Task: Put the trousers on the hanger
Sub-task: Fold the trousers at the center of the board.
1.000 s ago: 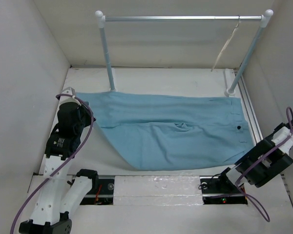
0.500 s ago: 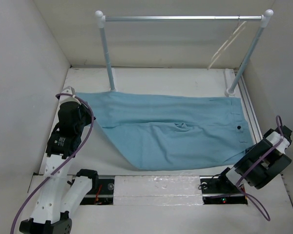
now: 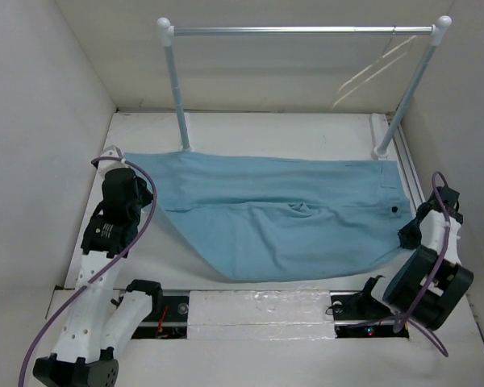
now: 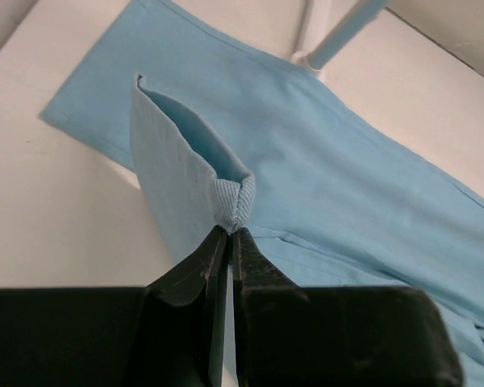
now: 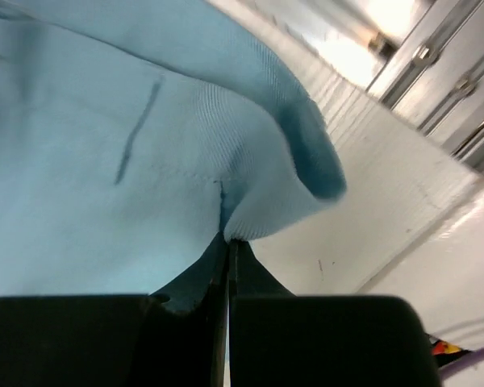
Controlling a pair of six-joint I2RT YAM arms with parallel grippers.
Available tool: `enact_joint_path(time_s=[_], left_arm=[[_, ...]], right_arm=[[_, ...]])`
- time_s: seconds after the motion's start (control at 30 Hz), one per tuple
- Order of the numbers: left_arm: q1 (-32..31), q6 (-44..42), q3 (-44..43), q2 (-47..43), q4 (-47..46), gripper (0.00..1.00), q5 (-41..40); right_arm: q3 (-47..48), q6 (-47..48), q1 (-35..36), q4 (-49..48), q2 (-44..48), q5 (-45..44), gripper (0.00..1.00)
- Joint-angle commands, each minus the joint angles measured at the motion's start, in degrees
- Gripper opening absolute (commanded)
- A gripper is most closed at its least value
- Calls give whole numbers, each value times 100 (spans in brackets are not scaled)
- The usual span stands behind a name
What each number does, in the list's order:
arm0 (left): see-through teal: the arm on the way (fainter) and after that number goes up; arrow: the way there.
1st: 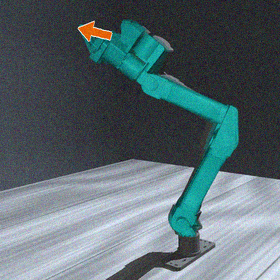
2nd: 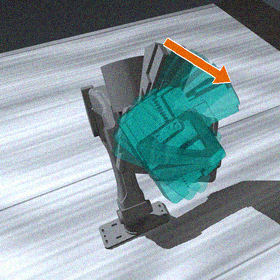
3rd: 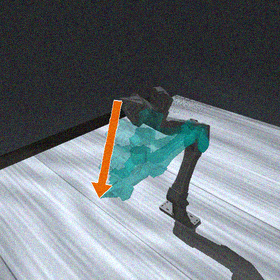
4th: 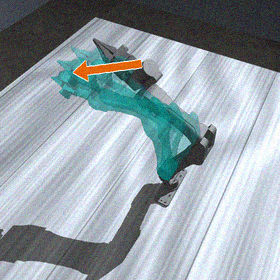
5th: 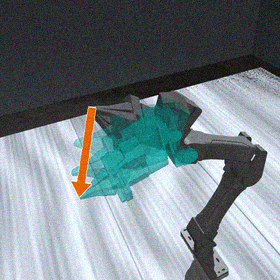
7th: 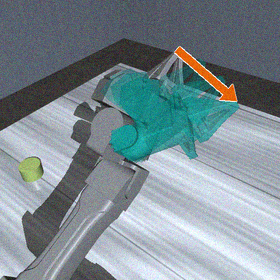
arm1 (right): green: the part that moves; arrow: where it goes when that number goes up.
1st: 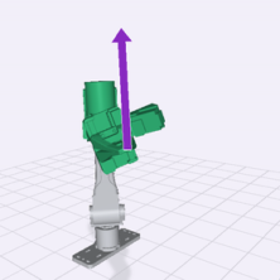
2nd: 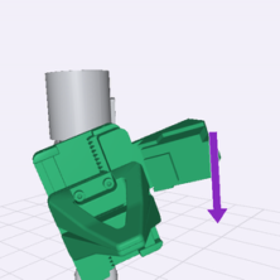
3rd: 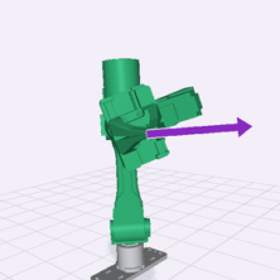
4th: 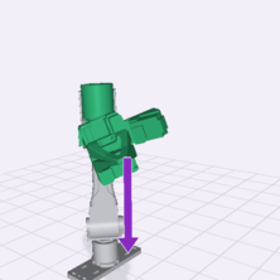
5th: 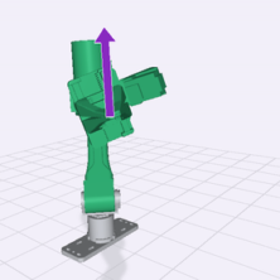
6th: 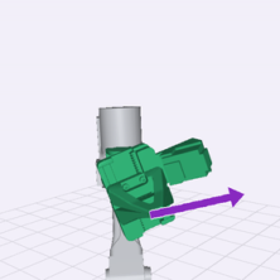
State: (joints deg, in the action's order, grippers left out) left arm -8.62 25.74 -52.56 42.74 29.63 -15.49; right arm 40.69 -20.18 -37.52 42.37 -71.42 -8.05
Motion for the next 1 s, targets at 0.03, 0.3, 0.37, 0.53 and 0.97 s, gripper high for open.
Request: enact_joint_path(time_s=[0.03,0.3,0.37,0.53,0.97], left_arm=[[27,19,9,137,-124,0,-876],[484,-25,-202,524,-213,0,-1552],[484,28,-342,718,-220,0,-1737],[895,63,-659,1374,-300,0,-2151],[1618,116,-2318,4319,-501,0,-2222]], right_arm=[[1044,410,183,175,909,-530,0],[3030,612,938,377,173,-539,0],[3339,595,1184,307,-264,-601,0],[4471,691,1352,88,-1338,-190,0],[6952,911,1686,-79,-4255,145,0]])
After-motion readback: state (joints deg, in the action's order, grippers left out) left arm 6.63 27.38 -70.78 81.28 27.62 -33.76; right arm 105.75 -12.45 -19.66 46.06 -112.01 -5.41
